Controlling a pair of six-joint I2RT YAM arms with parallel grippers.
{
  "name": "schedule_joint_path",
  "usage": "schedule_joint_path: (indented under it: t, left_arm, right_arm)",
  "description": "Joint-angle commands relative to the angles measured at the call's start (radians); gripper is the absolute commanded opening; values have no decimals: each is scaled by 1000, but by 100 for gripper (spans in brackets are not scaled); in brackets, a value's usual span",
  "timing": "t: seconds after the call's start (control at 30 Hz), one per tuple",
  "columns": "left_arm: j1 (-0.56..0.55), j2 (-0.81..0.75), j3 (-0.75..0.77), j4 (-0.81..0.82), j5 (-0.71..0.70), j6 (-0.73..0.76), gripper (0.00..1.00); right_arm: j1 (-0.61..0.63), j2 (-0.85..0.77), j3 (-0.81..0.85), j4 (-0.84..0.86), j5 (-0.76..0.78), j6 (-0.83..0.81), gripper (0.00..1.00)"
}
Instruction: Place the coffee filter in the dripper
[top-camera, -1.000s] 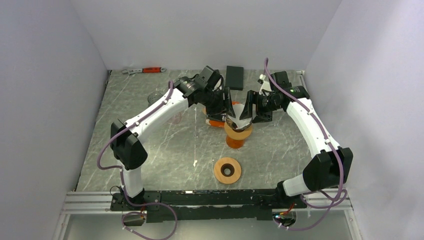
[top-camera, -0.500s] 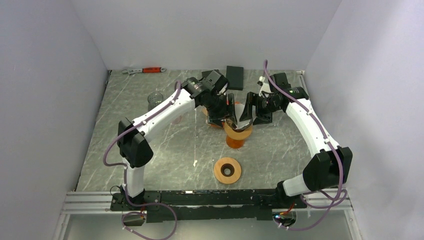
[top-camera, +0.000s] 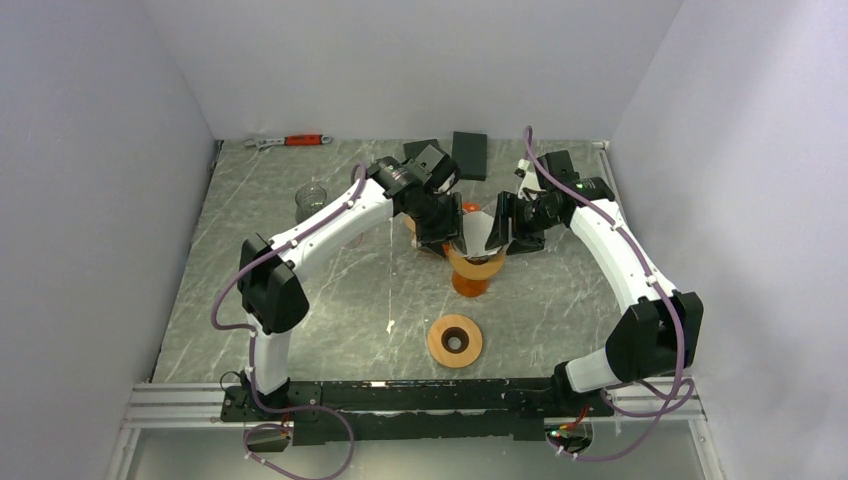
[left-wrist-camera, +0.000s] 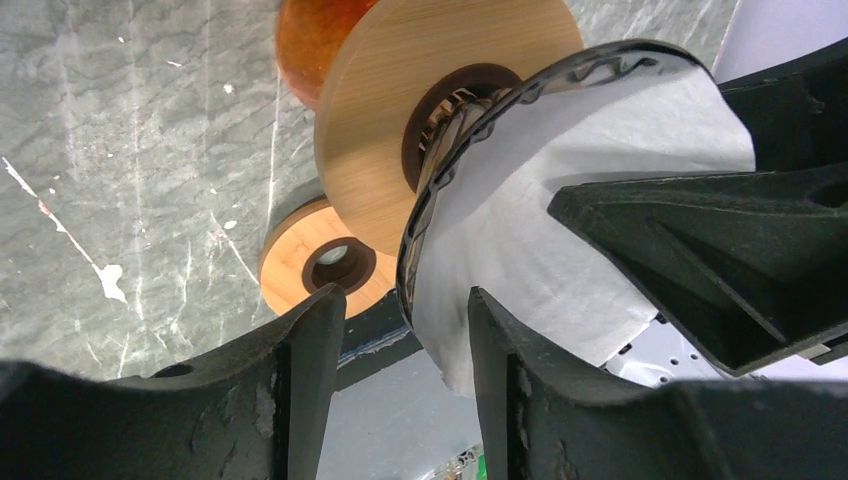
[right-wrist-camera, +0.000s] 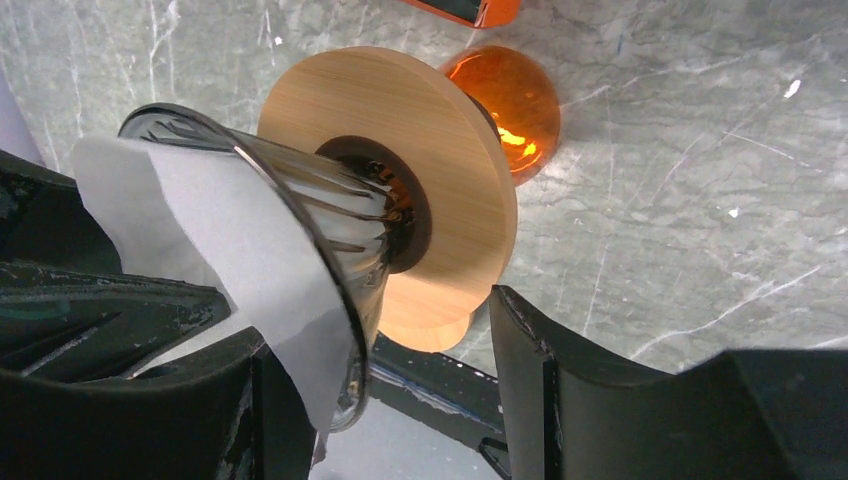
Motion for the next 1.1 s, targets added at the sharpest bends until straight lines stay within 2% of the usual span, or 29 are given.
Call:
schedule_joint_path:
  t: [0.0, 0.4, 0.73, 0.9, 1.07]
  left_arm:
    - [-5, 8, 14, -41, -36, 24, 54]
    - [-5, 2, 4, -24, -46, 33, 52]
    - [-3, 2, 14, 97, 6, 31, 64]
    - [-3, 35, 35, 73, 3, 27, 64]
    - [0, 40, 13, 80, 2, 24, 58]
  right_arm:
    - [-4, -2, 10, -12, 38, -32, 60]
    - [-4, 10, 20, -23, 60, -42, 59]
    - [-4, 6, 56, 37, -79, 14, 67]
    - [-4, 10, 33, 61, -77, 24, 73]
    - [-4, 18, 13, 50, -23, 5, 70]
